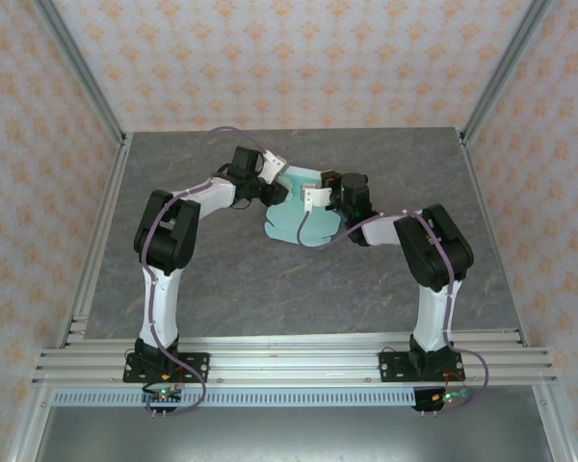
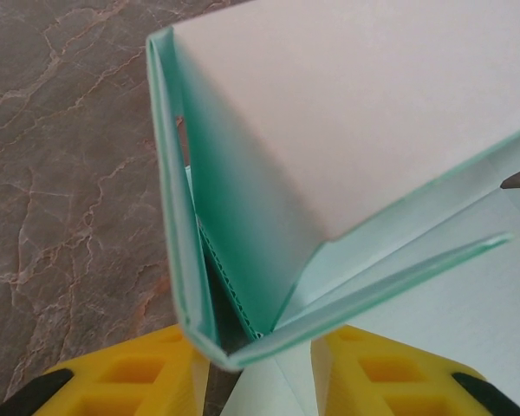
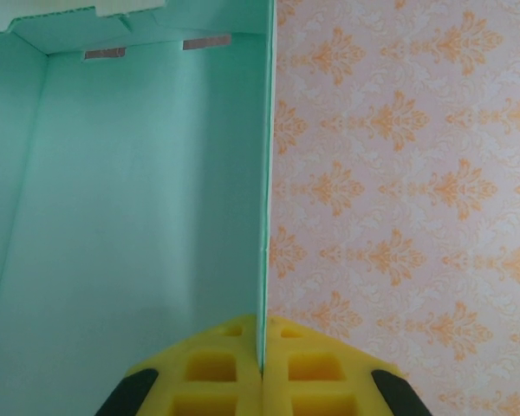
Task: Fold the paper box
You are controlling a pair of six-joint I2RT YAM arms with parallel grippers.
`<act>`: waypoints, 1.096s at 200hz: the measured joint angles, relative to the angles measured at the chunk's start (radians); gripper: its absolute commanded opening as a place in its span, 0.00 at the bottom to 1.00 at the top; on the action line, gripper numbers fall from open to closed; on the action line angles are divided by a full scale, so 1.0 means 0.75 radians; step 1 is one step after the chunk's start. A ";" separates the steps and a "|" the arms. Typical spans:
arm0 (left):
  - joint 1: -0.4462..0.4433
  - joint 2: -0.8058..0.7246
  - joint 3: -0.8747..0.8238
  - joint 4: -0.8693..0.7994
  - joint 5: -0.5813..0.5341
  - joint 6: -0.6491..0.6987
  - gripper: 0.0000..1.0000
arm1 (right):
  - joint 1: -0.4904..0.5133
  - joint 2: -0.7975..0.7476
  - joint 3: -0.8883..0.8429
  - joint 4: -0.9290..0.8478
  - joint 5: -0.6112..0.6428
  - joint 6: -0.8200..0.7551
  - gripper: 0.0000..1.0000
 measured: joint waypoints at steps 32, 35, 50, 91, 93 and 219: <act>0.007 0.002 0.001 0.017 0.030 -0.029 0.35 | 0.000 0.000 0.000 0.000 0.000 -0.005 0.00; 0.009 0.002 0.001 0.018 0.033 -0.029 0.35 | 0.000 0.000 0.000 -0.001 0.000 -0.006 0.00; 0.011 0.008 0.001 0.028 0.044 -0.043 0.35 | 0.000 0.000 0.000 -0.001 0.000 -0.009 0.00; 0.012 0.021 0.002 0.074 0.066 -0.092 0.37 | -0.005 0.000 0.000 -0.001 0.001 -0.011 0.00; 0.012 0.021 0.002 0.076 0.066 -0.092 0.37 | -0.005 0.000 0.000 -0.001 0.001 -0.011 0.00; -0.015 0.022 -0.010 0.229 -0.060 -0.219 0.29 | -0.005 0.000 0.000 -0.001 -0.004 -0.013 0.00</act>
